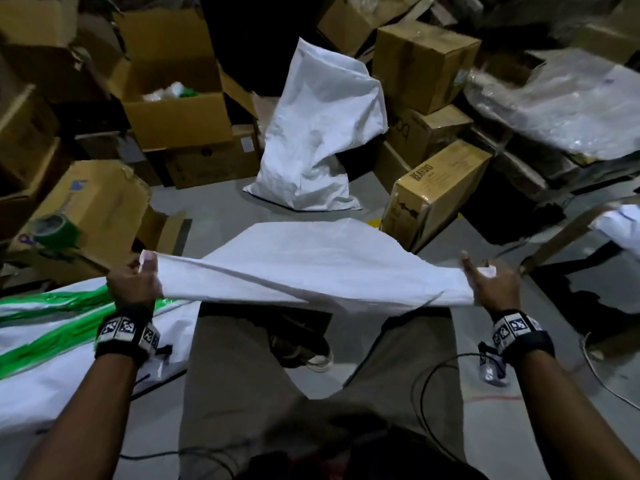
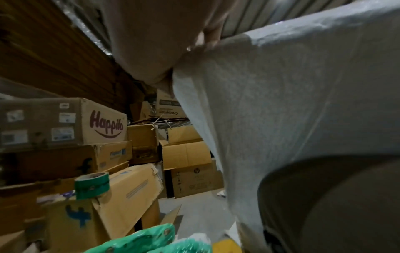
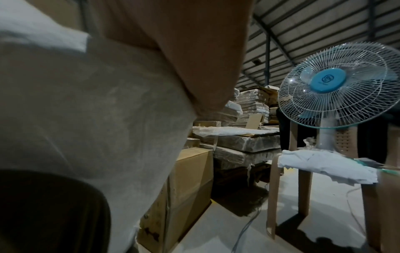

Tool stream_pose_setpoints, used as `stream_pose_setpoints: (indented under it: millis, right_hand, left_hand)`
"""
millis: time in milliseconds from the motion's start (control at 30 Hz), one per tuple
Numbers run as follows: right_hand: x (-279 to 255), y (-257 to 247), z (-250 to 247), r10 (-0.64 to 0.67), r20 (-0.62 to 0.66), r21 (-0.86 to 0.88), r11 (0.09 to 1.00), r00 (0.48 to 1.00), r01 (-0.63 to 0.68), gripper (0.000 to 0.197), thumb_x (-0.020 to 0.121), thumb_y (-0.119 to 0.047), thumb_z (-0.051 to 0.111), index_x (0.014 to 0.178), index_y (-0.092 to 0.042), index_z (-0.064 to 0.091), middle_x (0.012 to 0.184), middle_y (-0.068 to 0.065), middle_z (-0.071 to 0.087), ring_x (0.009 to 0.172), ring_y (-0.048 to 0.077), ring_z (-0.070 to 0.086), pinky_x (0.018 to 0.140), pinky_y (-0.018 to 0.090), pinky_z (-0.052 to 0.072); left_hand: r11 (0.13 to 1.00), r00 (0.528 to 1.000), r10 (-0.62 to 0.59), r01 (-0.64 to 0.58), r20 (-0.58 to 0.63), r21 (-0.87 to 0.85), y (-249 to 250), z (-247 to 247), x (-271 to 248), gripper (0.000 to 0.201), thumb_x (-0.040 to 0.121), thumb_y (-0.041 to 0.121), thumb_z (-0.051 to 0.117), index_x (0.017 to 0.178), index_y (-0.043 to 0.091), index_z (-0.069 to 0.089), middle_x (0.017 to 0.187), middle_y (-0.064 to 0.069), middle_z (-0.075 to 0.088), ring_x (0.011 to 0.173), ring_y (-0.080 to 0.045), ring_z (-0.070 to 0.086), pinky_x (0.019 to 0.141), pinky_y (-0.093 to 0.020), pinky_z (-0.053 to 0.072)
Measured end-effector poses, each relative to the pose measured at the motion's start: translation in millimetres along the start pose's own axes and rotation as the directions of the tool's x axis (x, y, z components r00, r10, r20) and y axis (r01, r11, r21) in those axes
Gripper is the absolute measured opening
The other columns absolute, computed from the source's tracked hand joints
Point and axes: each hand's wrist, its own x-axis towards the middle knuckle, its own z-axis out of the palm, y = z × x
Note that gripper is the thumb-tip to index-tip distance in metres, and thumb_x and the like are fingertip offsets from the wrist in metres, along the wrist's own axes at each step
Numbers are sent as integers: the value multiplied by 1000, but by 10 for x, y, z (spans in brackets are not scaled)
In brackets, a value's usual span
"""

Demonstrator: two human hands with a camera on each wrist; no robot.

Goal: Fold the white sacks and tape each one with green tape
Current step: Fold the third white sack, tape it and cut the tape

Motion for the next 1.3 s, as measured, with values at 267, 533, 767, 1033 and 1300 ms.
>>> stream_pose_setpoints:
  millis: [267, 533, 767, 1033, 1300]
  right_hand:
    - [-114, 240, 103, 325, 214, -335, 910, 921, -244, 75, 75, -73, 67, 56, -1, 61, 54, 10, 60, 52, 22, 54, 55, 31, 37]
    - [-10, 140, 111, 278, 89, -82, 959, 957, -271, 84, 77, -74, 62, 67, 9, 61, 65, 22, 62, 67, 28, 61, 63, 39, 43]
    - [-4, 378, -276, 13, 432, 378, 905, 902, -195, 50, 56, -65, 86, 83, -26, 71, 81, -4, 71, 74, 9, 65, 67, 27, 52]
    - [-659, 745, -408, -34, 742, 152, 981, 669, -118, 95, 37, -30, 100, 122, -19, 60, 112, -15, 70, 98, -18, 61, 79, 6, 47]
    - [-689, 508, -478, -170, 244, 364, 929, 955, 72, 21, 86, 11, 65, 95, -5, 75, 92, -25, 74, 95, 0, 68, 88, 11, 48]
  left_hand:
    - [966, 953, -84, 6, 292, 259, -744, -147, -226, 31, 86, 32, 48, 84, 6, 65, 77, -25, 64, 78, -40, 64, 72, -46, 47]
    - [971, 931, -232, 237, 282, 18, -554, -112, -473, 18, 100, 0, 56, 90, 15, 60, 72, -8, 54, 50, -1, 55, 43, -9, 42]
    - [973, 928, -206, 227, 310, -31, -603, -319, -527, 40, 79, 27, 82, 68, -6, 63, 60, -8, 61, 62, -15, 56, 70, -30, 45]
    - [988, 974, -157, 153, 161, 37, -679, -375, -458, 38, 97, 24, 65, 76, -6, 58, 56, 9, 50, 61, 0, 40, 55, -15, 33]
    - [965, 971, -190, 212, 148, -154, -641, -312, -185, 11, 96, 6, 60, 95, -5, 62, 58, 13, 57, 66, -4, 51, 72, -30, 43]
